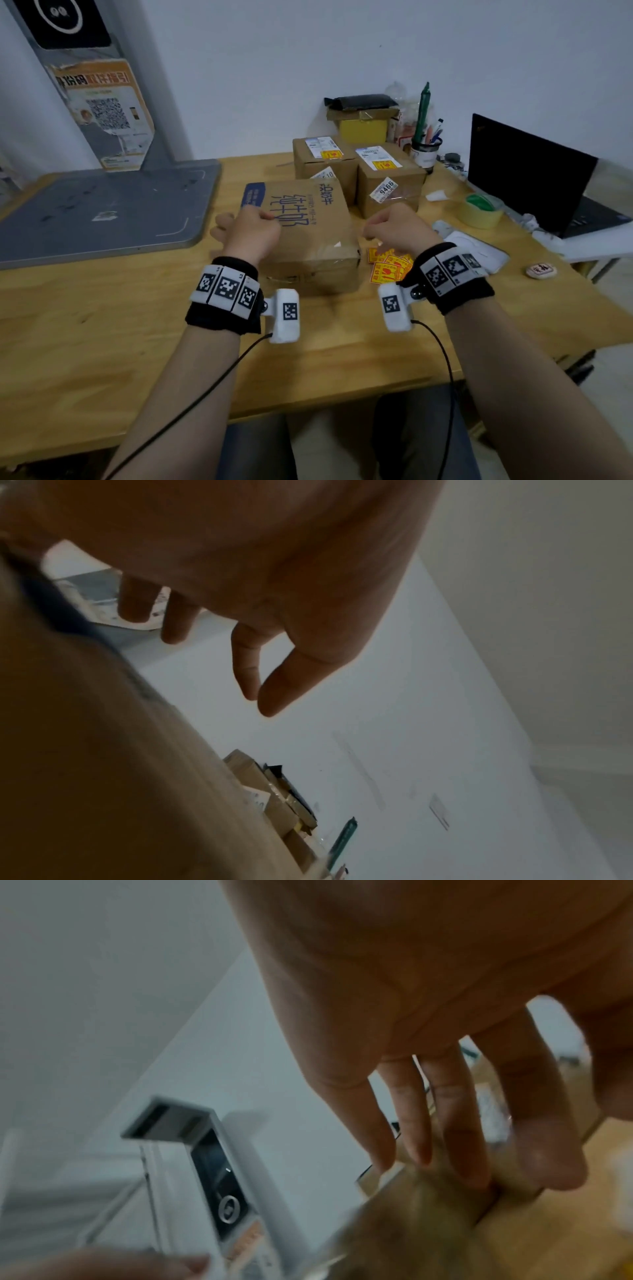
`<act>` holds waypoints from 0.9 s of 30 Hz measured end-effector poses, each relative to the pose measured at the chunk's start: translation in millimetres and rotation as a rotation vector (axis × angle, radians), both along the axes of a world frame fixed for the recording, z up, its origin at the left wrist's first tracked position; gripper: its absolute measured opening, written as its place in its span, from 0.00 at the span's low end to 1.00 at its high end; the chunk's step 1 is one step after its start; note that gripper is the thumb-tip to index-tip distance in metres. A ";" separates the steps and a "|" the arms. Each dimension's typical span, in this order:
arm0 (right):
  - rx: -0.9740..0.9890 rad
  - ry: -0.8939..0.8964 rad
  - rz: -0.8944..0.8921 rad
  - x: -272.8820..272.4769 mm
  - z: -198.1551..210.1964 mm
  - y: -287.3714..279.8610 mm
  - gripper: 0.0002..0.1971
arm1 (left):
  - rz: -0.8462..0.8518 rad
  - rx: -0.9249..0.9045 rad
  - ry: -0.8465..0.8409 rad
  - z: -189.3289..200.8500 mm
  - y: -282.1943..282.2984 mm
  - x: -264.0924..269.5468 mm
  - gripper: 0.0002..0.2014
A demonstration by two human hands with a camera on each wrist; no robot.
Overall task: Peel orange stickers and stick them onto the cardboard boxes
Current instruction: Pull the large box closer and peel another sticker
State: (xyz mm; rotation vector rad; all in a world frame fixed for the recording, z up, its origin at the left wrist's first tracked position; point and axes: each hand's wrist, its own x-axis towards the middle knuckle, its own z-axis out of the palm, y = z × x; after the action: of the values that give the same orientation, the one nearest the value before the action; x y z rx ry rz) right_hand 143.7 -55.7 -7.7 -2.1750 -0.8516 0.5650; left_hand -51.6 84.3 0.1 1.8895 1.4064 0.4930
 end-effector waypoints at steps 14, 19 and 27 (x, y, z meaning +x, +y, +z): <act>-0.580 -0.270 0.144 31.8 -43.0 -16.8 0.24 | -0.282 0.003 -0.155 3.5 -38.9 63.5 0.21; -0.490 -0.256 0.100 38.9 -47.1 -15.2 0.25 | -0.288 0.029 -0.209 5.6 -37.4 68.0 0.18; -0.005 0.018 0.007 38.1 8.8 -15.3 0.08 | -0.350 0.051 -0.379 28.4 -24.1 70.0 0.11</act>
State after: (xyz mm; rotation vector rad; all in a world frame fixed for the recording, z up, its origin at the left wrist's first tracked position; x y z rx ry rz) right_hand 181.8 -71.0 1.1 -2.1688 -0.8498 0.5901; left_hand 18.4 60.2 28.5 1.9062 0.8069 0.6728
